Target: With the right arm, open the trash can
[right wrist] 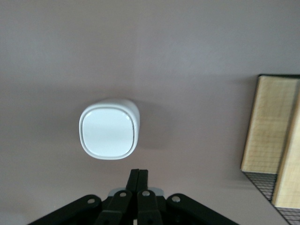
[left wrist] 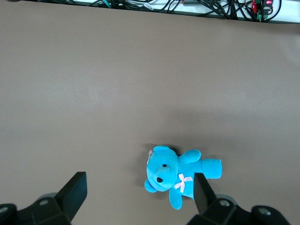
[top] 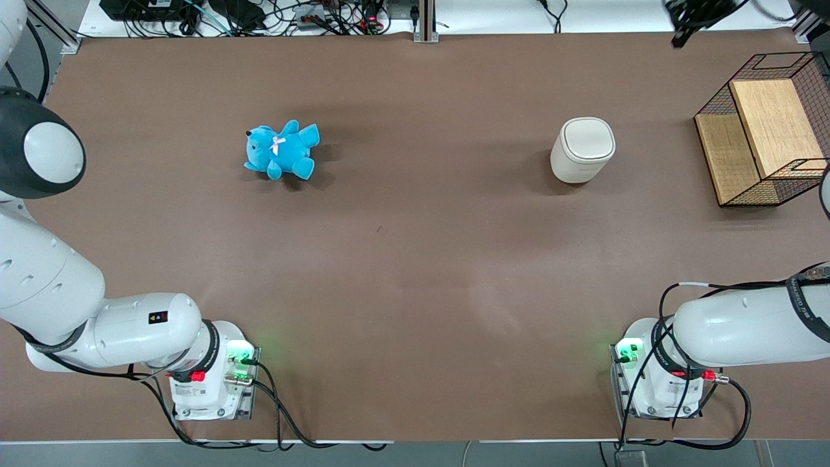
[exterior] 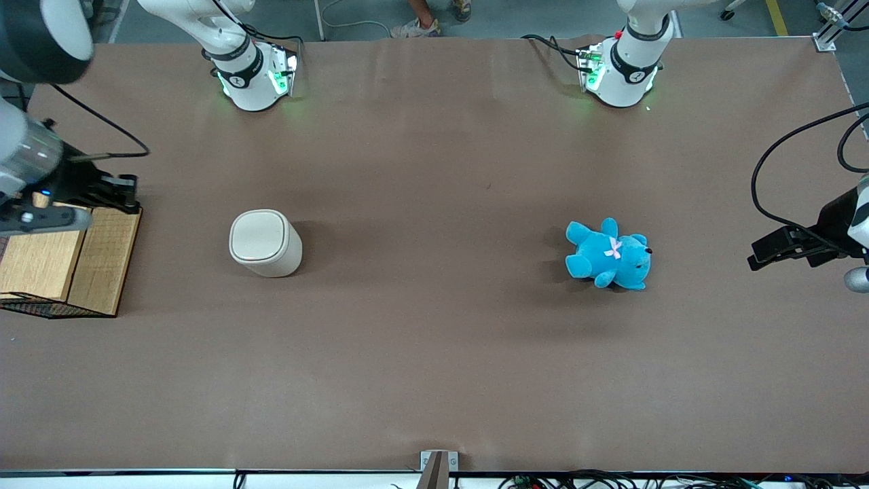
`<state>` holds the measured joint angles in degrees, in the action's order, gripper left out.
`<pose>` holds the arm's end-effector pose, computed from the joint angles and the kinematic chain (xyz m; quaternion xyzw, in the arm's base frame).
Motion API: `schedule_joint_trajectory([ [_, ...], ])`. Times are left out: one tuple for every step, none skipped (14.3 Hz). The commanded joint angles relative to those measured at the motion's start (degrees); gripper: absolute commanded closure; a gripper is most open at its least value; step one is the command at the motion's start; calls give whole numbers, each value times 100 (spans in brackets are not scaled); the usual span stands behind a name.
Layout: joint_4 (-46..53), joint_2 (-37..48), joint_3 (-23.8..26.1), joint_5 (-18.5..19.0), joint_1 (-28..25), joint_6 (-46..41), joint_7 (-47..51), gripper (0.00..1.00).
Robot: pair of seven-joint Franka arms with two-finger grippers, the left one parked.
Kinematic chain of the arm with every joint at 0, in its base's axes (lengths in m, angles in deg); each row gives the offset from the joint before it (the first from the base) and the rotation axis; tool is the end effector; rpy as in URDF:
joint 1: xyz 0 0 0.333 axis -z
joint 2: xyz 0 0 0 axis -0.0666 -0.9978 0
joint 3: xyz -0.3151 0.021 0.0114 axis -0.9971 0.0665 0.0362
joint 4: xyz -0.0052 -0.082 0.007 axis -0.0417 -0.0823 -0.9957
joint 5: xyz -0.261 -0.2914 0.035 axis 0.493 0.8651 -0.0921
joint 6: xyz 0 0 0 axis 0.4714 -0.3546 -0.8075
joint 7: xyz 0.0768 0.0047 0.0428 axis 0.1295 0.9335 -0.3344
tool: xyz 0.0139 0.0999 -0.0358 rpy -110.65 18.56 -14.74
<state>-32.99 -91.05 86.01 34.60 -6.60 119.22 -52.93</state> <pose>0.5662 0.0377 0.5411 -0.9971 -0.0496 0.0568 0.0079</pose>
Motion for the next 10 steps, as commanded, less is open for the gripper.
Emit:
schedule_joint_trajectory([
  [-472,-117,-8,25,-230,116,57,100],
  [-568,-222,-8,16,-266,125,57,100],
  [-656,-328,-8,16,-293,142,66,100],
  [-727,-424,-8,-10,-354,186,75,100],
  [-736,-530,-8,-45,-407,204,101,100],
  [-728,-626,-8,-54,-433,256,101,100],
  [-736,-706,-8,-63,-538,387,144,100],
  [-736,-828,-8,-63,-617,458,241,100],
  [-736,-960,-8,-54,-679,546,329,100],
  [-745,-1057,-8,-63,-740,643,338,100],
])
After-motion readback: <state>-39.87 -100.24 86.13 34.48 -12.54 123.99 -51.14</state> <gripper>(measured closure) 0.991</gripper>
